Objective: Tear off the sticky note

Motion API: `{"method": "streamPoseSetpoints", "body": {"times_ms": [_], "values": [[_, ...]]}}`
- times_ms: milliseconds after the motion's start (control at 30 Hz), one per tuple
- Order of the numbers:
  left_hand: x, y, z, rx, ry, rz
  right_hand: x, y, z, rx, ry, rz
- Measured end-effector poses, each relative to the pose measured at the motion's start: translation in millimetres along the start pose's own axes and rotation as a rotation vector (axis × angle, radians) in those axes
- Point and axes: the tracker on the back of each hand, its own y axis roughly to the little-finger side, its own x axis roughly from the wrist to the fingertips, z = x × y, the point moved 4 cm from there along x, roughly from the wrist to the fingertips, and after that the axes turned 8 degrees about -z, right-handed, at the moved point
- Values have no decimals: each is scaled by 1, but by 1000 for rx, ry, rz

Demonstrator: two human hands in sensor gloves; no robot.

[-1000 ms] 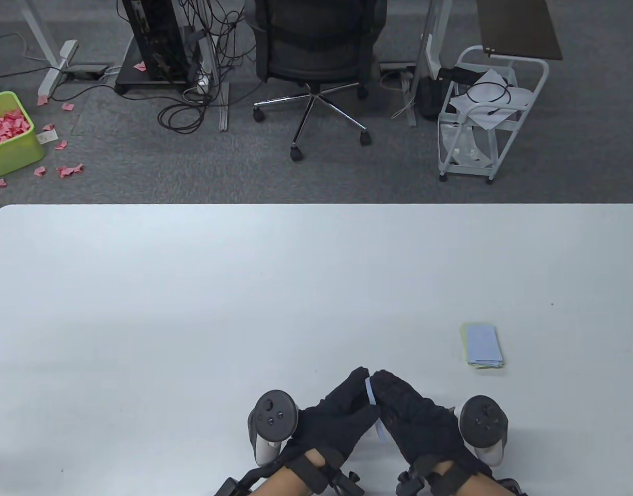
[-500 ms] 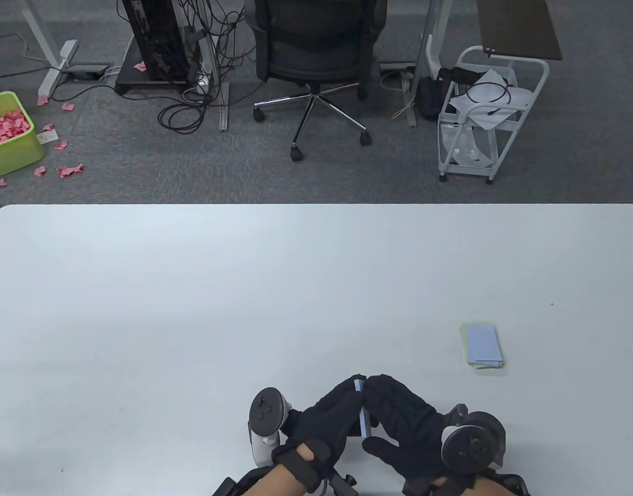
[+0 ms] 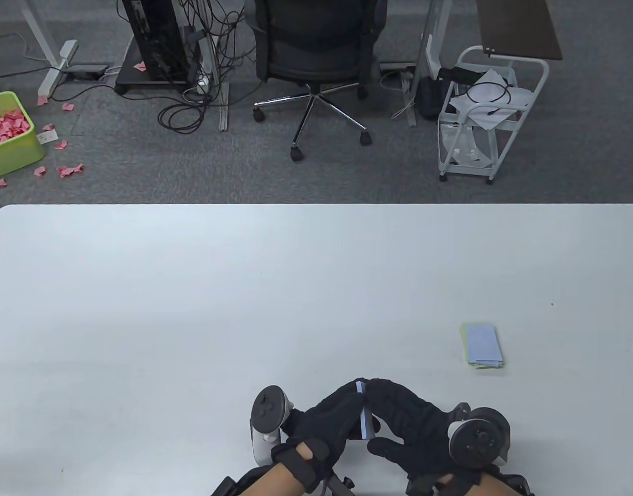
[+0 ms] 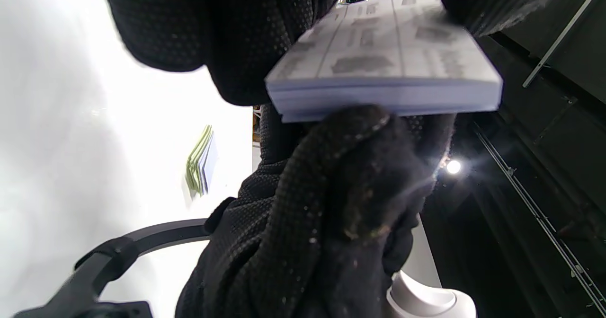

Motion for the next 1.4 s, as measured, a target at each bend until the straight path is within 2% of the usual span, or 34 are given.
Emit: {"method": "streamPoseSetpoints", "body": {"times_ms": [633, 800, 900, 1033, 1167, 1400], "values": [[0, -1, -1, 19, 5, -5, -3, 4, -6, 81, 16, 57], [1, -2, -8, 47, -36, -35, -2, 4, 6, 41, 5, 60], [0, -4, -8, 64, -96, -63, -1, 3, 8, 48, 58, 82], [-1, -2, -14, 85, -109, -86, 1, -1, 11, -17, 74, 102], [-2, 0, -11, 61, -196, -101, 4, -9, 19, -81, 56, 98], [-2, -6, -7, 34, -217, -116, 4, -7, 18, -23, 83, 60]]}}
